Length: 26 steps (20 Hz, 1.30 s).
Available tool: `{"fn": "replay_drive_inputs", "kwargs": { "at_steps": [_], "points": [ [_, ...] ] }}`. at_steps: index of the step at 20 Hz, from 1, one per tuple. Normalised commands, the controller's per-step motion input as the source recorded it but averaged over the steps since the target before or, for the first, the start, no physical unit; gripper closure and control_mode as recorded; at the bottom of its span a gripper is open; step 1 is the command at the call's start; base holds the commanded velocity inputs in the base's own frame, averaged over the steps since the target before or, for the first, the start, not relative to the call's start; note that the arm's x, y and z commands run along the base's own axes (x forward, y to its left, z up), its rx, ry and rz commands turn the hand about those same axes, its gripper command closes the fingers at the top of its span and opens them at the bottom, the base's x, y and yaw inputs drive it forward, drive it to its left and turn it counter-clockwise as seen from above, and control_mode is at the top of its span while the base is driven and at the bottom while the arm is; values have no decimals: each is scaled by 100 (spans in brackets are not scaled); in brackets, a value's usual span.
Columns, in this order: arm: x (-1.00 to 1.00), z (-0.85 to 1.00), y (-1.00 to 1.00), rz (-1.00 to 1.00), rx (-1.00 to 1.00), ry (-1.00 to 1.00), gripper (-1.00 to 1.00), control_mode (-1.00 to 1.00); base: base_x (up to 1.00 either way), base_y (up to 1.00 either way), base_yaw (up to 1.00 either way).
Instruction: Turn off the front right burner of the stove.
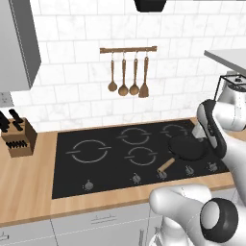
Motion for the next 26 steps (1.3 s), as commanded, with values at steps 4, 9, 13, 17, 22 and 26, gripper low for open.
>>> {"fn": "replay_drive_inputs", "kwargs": {
  "at_steps": [4,9,13,17,22,26],
  "points": [
    [4,-21,-10,17,0,22,-100,-100,0,0,0],
    [5,-45,-44,33,-5,16,-100,-100,0,0,0],
    [0,-47,-57,38,-8,3,-100,-100,0,0,0],
    [2,-22,-11,25,-6,0,-100,-100,0,0,0],
    [8,-11,0,12,0,0,-100,-100,0,0,0],
    [5,-16,0,13,0,0,-100,-100,0,0,0]
  ]
}}
